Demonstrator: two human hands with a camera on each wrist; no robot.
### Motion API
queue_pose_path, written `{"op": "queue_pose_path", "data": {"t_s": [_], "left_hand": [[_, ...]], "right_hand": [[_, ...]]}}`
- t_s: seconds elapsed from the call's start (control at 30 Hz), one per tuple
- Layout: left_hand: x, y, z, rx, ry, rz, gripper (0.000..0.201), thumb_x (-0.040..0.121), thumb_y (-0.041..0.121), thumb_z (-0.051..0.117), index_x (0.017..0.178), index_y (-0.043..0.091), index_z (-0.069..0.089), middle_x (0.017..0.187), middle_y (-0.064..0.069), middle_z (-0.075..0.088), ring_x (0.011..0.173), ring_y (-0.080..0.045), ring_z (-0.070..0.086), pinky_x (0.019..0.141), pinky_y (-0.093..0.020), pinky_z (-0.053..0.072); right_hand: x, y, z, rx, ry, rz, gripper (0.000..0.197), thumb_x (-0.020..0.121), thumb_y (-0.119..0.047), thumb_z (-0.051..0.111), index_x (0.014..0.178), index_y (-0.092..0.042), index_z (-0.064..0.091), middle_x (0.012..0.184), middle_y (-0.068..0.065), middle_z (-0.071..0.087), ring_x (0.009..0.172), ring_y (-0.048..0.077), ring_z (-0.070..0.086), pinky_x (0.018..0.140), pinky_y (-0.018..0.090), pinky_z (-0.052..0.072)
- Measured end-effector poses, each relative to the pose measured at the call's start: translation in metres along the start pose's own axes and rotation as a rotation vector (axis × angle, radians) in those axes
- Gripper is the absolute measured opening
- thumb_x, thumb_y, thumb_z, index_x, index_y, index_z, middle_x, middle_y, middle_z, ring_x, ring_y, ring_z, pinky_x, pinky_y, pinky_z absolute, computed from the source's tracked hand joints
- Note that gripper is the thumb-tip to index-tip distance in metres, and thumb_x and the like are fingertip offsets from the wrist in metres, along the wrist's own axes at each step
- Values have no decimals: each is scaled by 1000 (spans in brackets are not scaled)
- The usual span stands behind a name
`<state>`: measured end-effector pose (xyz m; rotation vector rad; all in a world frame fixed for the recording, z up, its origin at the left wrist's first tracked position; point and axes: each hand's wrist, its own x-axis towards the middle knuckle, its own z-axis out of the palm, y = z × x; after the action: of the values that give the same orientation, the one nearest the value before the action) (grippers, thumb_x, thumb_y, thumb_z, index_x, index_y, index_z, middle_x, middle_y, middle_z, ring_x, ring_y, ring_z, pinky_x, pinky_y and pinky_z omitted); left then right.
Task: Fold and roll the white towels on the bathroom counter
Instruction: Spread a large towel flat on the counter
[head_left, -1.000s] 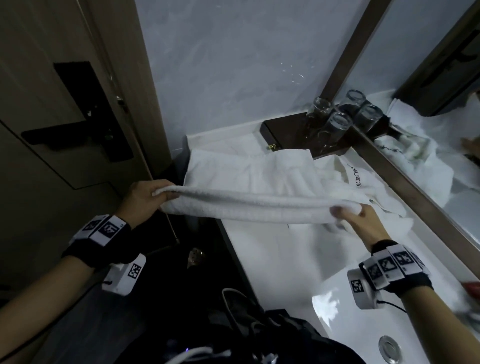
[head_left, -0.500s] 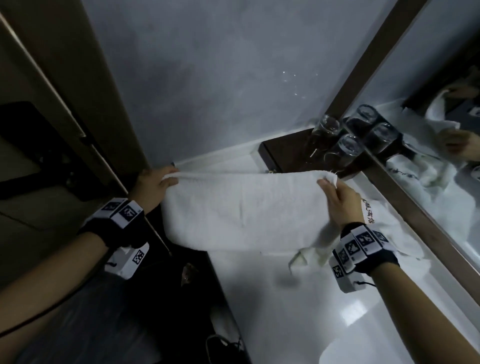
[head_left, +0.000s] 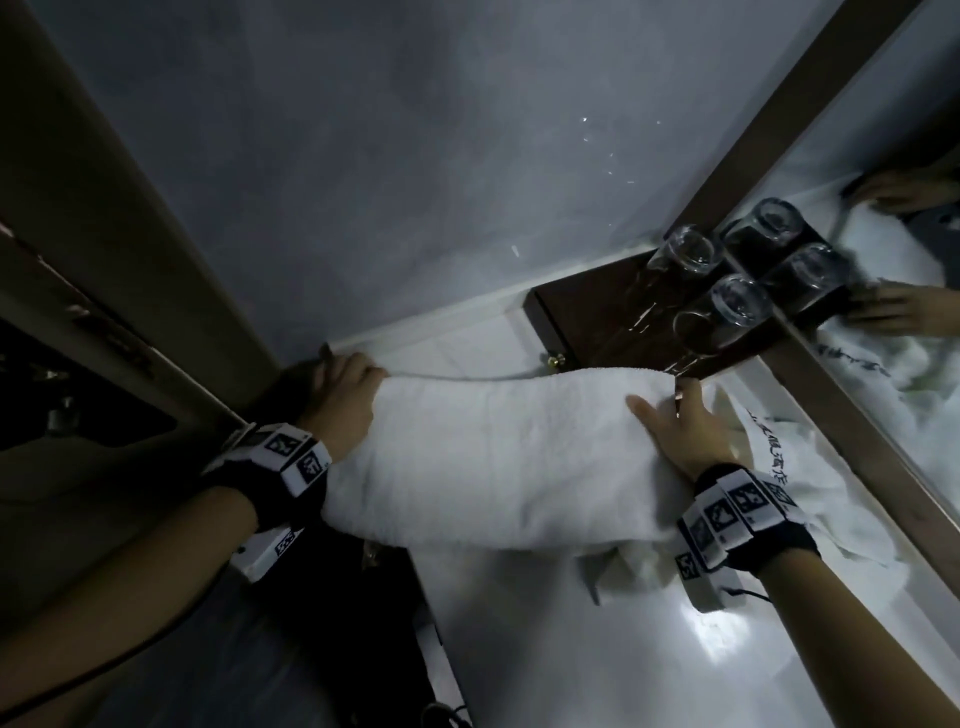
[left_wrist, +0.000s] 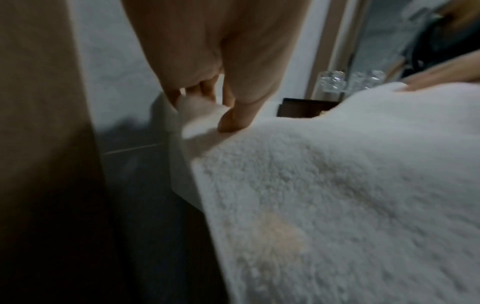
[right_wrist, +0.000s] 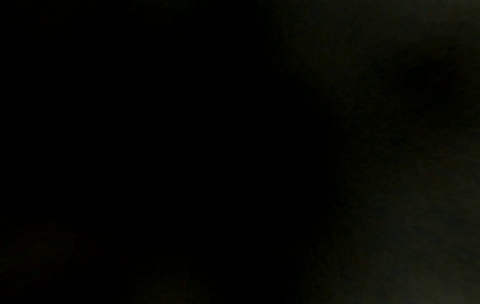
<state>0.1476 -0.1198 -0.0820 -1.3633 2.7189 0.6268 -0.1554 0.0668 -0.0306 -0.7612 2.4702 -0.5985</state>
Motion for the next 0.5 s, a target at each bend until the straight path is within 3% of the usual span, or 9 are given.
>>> {"op": "queue_pose_path", "data": {"t_s": [0.03,0.1,0.17,0.23,0.3,0.37,0.43,0.5], "left_hand": [[2,5,2,40,-13,40,50,78,-6,46,126,9,46,130,-12,43,122,-28,36,102,-35,20],[6,15,6,1,-60,131,57,80,-4,45,134,12,38,140,-8,36,129,-25,31,107,-33,17],[12,27,8,-71,-151,185,61,83,4,47,140,13,29,149,-5,27,135,-22,24,112,-31,12],[19,40,10,-125,-238,204,68,81,24,51,142,16,25,151,-2,23,138,-20,19,114,-31,5],[24,53,12,-151,-310,233,79,75,39,56,143,20,22,152,1,22,141,-18,17,115,-35,0],[29,62,13,-163,-346,253,87,74,37,70,144,21,21,152,1,24,141,-19,19,116,-40,3],[31,66,9,-153,-344,222,92,68,35,77,142,18,25,149,-2,30,137,-22,27,113,-41,14],[31,66,4,-94,-330,177,88,65,34,80,137,15,34,144,-6,39,131,-25,35,109,-40,22]], "right_hand": [[0,1,1,53,-38,41,64,84,-45,61,131,-12,32,130,19,50,117,36,48,90,35,34],[-1,2,1,104,-76,47,70,79,-45,67,132,-13,34,126,12,53,113,33,51,85,31,37],[-4,0,-4,108,-86,-4,57,74,-44,72,116,-11,50,99,-2,62,87,13,61,67,19,43],[-14,-5,-9,262,-108,-87,30,75,-31,75,94,-16,58,70,-15,65,62,-6,62,47,8,43],[-26,-9,-16,459,-199,-196,23,77,-14,72,95,-19,61,68,-22,70,64,-15,62,48,0,42],[-34,-13,-24,563,-242,-296,30,73,-9,71,99,-21,63,83,-19,73,77,-4,68,60,7,50],[-35,-12,-33,621,-221,-320,33,68,-18,71,99,-26,65,93,-7,74,88,8,69,69,19,56],[-36,-10,-42,658,-188,-354,33,67,-21,70,99,-25,65,96,-3,72,91,14,69,73,23,56]]}}
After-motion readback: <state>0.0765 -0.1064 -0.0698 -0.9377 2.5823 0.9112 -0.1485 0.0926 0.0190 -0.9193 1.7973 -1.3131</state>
